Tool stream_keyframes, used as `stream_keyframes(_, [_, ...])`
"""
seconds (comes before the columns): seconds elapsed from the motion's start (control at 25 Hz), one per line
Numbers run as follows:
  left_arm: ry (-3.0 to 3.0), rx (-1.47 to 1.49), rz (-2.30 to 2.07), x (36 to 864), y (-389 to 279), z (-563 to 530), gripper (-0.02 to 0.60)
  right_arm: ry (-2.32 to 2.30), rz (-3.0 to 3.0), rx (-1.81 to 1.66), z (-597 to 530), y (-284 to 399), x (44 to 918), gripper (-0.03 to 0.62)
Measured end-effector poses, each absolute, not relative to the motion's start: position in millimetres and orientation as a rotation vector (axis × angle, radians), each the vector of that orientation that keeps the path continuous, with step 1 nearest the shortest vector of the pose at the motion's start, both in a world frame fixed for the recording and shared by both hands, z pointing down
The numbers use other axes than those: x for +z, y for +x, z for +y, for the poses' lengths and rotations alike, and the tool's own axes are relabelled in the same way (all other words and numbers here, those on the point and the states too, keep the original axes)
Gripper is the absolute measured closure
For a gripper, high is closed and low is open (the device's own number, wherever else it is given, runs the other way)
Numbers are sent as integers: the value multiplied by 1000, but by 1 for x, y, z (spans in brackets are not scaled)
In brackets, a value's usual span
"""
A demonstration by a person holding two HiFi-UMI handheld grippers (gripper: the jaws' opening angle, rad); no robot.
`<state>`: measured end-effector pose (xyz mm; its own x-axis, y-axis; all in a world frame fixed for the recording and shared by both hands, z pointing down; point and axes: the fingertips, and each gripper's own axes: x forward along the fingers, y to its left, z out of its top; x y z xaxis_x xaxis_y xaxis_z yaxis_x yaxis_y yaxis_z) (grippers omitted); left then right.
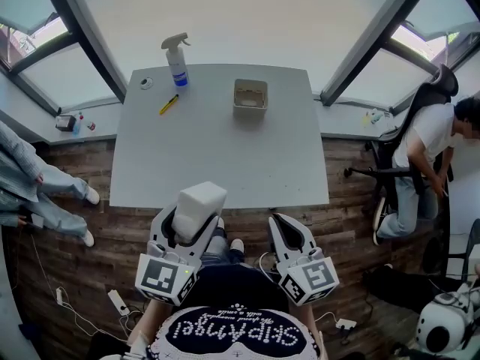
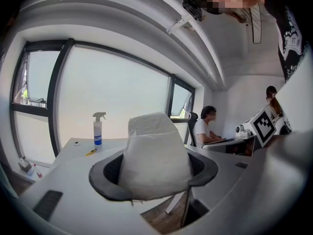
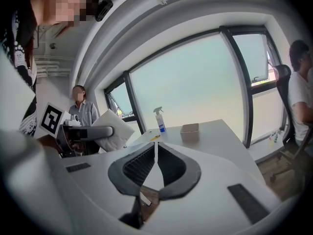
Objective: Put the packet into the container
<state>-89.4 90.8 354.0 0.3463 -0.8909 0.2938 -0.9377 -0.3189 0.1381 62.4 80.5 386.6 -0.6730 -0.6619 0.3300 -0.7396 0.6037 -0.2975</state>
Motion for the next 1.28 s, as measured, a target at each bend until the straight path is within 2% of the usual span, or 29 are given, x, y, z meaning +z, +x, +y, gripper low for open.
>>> stream_keyframes(0.92, [2378, 273, -1544, 357, -135, 26, 293, 1247, -2620, 627, 21, 16, 387, 565])
stream_keyframes(1.28, [2385, 281, -1501, 365, -133, 19, 293, 1315, -2580, 651, 19, 25, 393, 565])
